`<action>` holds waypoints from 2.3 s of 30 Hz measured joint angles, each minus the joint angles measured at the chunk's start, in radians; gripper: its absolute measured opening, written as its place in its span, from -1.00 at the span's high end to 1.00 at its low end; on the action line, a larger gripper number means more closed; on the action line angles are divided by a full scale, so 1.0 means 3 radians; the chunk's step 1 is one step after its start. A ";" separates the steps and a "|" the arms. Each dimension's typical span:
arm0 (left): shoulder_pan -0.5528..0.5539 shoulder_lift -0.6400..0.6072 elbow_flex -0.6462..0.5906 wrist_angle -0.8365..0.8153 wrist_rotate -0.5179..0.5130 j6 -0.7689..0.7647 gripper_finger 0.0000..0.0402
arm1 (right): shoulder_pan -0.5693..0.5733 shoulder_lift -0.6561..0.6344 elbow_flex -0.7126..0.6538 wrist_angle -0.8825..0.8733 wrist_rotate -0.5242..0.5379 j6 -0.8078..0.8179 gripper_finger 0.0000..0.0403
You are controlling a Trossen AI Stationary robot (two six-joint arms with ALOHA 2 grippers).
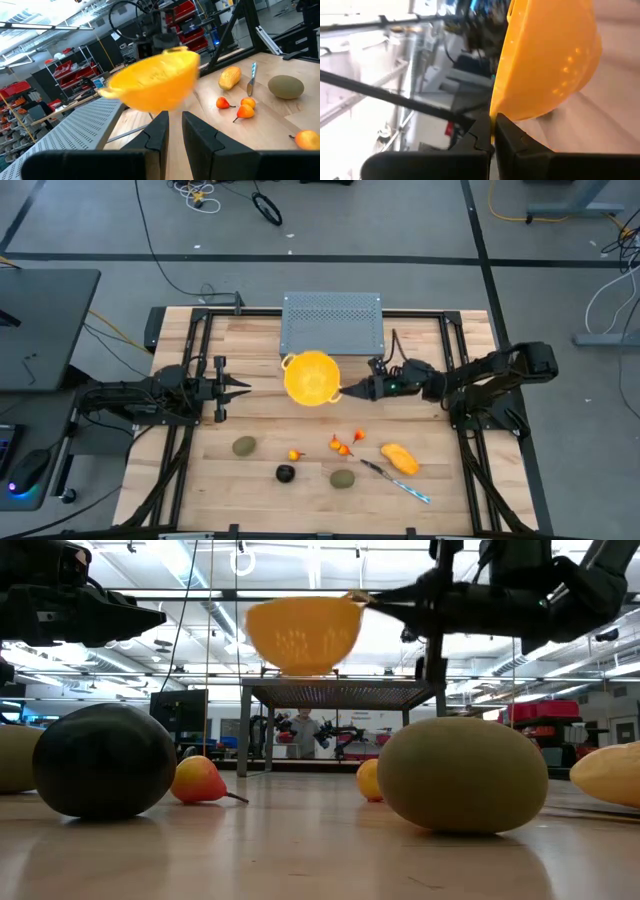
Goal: Pick & Place Fruit
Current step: Put the yellow strainer bowl on the shelf
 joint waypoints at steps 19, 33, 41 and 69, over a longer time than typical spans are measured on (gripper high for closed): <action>0.0000 0.0000 0.0000 0.0000 0.0000 0.0000 0.68 | -0.0924 -0.0447 0.0016 -0.0135 0.0294 0.0005 0.97; 0.0000 -0.0001 0.0000 0.0000 0.0000 -0.0001 0.68 | -0.1041 -0.0446 0.0016 -0.0289 0.0591 0.0154 0.97; 0.0001 0.0000 0.0000 0.0000 0.0000 0.0000 0.68 | -0.1043 -0.0446 0.0020 -0.0307 0.0662 0.0243 0.97; 0.0000 0.0000 0.0000 0.0000 -0.0001 -0.0001 0.68 | -0.0207 -0.0485 0.0016 -0.0108 0.1962 0.0403 0.97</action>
